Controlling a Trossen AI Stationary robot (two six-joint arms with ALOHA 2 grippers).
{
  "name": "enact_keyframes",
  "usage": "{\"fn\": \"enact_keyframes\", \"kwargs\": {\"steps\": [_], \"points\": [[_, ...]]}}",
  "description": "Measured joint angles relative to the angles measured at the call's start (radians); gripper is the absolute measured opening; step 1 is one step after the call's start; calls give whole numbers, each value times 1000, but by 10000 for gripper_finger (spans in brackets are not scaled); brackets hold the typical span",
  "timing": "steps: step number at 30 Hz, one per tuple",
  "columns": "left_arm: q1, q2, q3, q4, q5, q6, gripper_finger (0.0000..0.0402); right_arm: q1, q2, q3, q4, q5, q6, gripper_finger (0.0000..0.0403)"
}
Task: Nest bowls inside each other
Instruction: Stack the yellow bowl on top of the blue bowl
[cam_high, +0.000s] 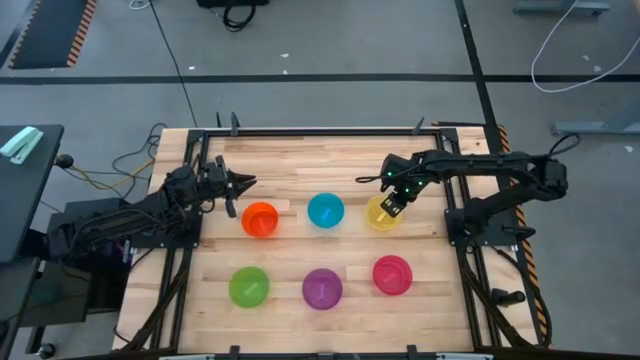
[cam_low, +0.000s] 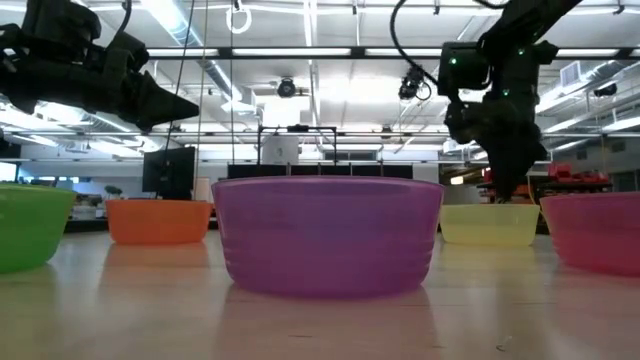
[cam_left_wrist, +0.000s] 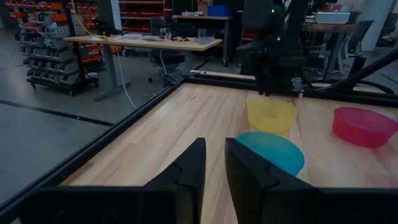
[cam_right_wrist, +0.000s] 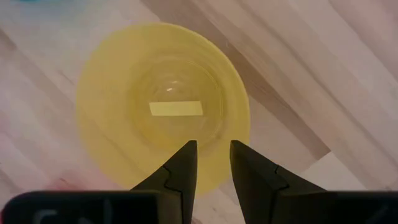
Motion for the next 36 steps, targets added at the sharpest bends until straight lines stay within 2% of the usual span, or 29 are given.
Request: {"fn": "enact_keyframes", "kwargs": {"steps": [11, 24, 36], "points": [[0, 0, 0, 0, 0, -1, 68, -2, 94, 0, 28, 16, -28, 105], [0, 0, 0, -7, 0, -2, 62, -3, 16, 0, 20, 45, -26, 104], [0, 0, 0, -13, 0, -21, 70, -57, 85, 0, -6, 61, -29, 104]]}}
